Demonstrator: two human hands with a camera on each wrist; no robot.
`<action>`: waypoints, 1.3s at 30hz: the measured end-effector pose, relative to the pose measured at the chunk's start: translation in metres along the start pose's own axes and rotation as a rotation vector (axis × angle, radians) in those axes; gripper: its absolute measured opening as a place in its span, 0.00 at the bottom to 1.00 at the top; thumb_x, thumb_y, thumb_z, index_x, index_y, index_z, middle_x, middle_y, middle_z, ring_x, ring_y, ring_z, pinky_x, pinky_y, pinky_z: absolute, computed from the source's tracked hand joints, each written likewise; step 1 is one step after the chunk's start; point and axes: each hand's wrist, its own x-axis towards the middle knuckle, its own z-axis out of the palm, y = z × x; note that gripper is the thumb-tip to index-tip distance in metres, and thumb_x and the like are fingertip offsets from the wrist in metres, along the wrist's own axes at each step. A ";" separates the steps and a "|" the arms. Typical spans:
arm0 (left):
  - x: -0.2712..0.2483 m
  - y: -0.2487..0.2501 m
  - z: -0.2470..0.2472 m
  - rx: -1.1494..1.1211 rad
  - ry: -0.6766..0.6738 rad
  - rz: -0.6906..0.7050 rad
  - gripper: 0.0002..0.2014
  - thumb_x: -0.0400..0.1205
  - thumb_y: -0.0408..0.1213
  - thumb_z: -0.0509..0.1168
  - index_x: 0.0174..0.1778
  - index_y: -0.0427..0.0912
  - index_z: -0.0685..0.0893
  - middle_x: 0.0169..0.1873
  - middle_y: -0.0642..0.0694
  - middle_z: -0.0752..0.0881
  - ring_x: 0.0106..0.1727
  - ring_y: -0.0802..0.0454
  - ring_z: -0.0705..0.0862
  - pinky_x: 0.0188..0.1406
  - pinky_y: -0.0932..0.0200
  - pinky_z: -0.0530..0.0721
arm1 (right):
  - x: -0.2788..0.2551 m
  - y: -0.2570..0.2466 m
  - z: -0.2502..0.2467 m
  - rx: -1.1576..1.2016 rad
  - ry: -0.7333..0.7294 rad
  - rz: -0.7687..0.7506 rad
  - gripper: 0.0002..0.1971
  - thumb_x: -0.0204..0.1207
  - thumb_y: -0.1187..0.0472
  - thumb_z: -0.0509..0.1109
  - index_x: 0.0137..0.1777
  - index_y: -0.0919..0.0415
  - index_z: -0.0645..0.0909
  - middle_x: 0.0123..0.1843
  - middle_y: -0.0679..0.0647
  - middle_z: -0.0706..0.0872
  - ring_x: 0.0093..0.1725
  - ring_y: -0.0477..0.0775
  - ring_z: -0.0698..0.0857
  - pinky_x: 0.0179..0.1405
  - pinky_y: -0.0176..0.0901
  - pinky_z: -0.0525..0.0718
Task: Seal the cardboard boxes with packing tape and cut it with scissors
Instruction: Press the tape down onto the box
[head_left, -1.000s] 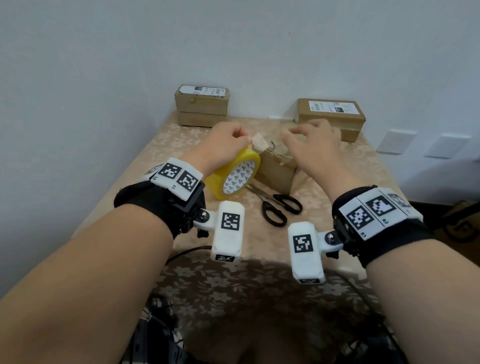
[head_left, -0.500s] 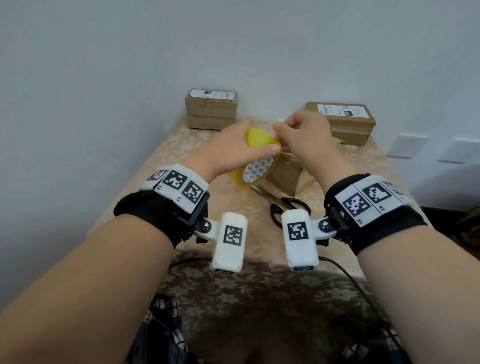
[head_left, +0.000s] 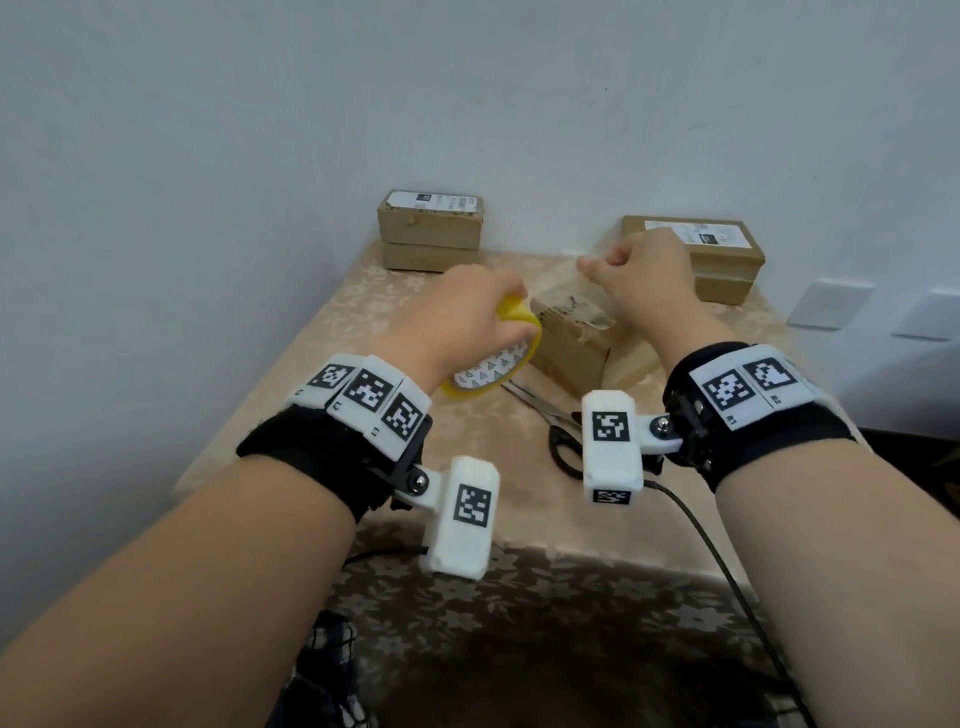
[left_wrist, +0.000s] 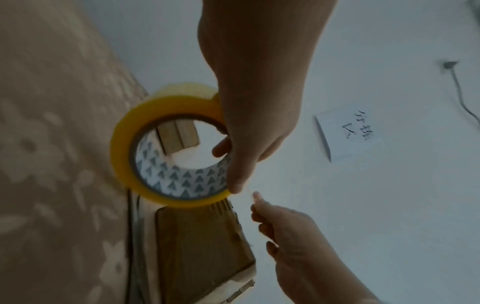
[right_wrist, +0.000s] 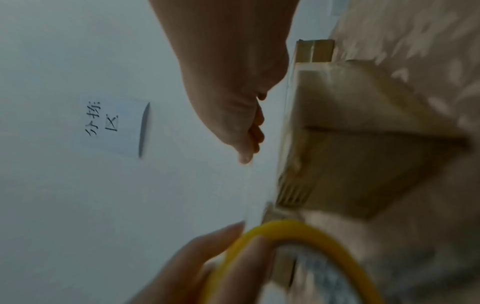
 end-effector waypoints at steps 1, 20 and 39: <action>0.001 0.003 0.001 0.004 -0.003 0.000 0.21 0.80 0.53 0.65 0.67 0.49 0.79 0.57 0.46 0.83 0.60 0.46 0.79 0.47 0.59 0.71 | 0.001 0.002 0.000 -0.024 0.003 0.003 0.17 0.77 0.49 0.72 0.39 0.66 0.84 0.28 0.46 0.75 0.40 0.53 0.78 0.65 0.58 0.77; 0.017 0.017 0.012 0.101 -0.148 -0.029 0.21 0.81 0.50 0.64 0.68 0.46 0.80 0.60 0.43 0.84 0.61 0.45 0.80 0.48 0.57 0.74 | 0.014 0.025 0.014 -0.266 0.015 0.027 0.32 0.70 0.45 0.75 0.67 0.62 0.70 0.66 0.62 0.75 0.66 0.65 0.77 0.65 0.60 0.75; 0.008 -0.003 0.012 -0.111 -0.069 -0.082 0.26 0.77 0.51 0.69 0.69 0.46 0.71 0.61 0.42 0.80 0.59 0.45 0.78 0.48 0.56 0.72 | -0.015 0.020 0.023 -0.611 -0.460 -0.229 0.34 0.81 0.43 0.56 0.84 0.44 0.48 0.87 0.46 0.48 0.85 0.56 0.48 0.78 0.73 0.42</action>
